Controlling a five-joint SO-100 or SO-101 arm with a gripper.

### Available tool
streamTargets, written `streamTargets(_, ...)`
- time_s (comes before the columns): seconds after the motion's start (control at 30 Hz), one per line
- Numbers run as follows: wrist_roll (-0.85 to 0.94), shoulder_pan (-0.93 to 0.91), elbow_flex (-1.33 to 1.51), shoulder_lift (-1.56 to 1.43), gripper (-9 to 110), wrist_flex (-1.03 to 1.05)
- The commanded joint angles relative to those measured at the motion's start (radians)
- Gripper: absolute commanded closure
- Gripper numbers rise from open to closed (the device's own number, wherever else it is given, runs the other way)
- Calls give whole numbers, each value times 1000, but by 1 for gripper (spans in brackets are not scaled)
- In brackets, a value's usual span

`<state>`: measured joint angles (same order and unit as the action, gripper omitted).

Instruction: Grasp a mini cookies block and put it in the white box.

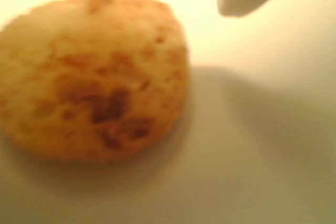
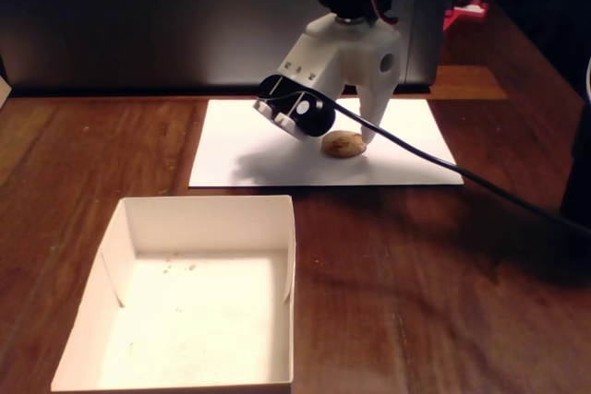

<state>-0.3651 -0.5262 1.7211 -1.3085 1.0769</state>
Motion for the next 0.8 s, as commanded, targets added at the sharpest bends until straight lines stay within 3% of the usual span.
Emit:
streamTargets(0.0,2,18,-100,-14,63,-9)
streamTargets(0.77,-15,20,-107,54,62,-5)
